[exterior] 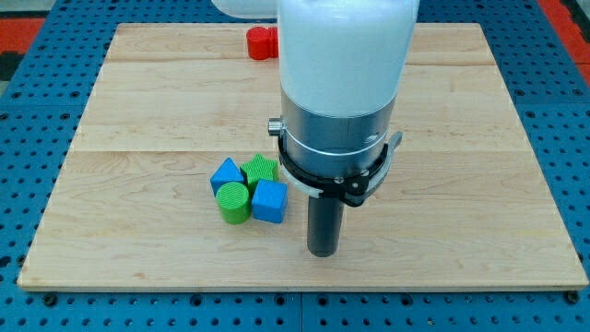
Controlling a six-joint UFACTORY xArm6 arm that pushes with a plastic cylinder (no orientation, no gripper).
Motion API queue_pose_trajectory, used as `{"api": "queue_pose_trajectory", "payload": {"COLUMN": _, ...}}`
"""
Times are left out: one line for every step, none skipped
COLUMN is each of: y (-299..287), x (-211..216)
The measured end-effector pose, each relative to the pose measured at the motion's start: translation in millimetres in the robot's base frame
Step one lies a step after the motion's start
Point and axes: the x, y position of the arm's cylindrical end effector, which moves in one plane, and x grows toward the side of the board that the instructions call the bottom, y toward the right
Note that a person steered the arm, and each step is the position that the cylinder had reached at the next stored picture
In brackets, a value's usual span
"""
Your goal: Separate blue cube green star from the blue triangle and green circle
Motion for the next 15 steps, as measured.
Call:
{"api": "queue_pose_trajectory", "payload": {"y": -34, "x": -9}}
{"api": "queue_pose_trajectory", "payload": {"y": -78, "x": -35}}
{"api": "queue_pose_trajectory", "payload": {"y": -61, "x": -68}}
{"api": "queue_pose_trajectory", "payload": {"y": -46, "x": -109}}
{"api": "queue_pose_trajectory", "payload": {"y": 16, "x": -123}}
{"api": "queue_pose_trajectory", "payload": {"y": 95, "x": -144}}
{"api": "queue_pose_trajectory", "payload": {"y": 76, "x": -136}}
{"api": "queue_pose_trajectory", "payload": {"y": 6, "x": -111}}
{"api": "queue_pose_trajectory", "payload": {"y": -99, "x": -121}}
{"api": "queue_pose_trajectory", "payload": {"y": -101, "x": -134}}
{"api": "queue_pose_trajectory", "payload": {"y": -164, "x": -139}}
{"api": "queue_pose_trajectory", "payload": {"y": -201, "x": -153}}
{"api": "queue_pose_trajectory", "payload": {"y": -178, "x": -171}}
{"api": "queue_pose_trajectory", "payload": {"y": -83, "x": -173}}
{"api": "queue_pose_trajectory", "payload": {"y": -144, "x": -183}}
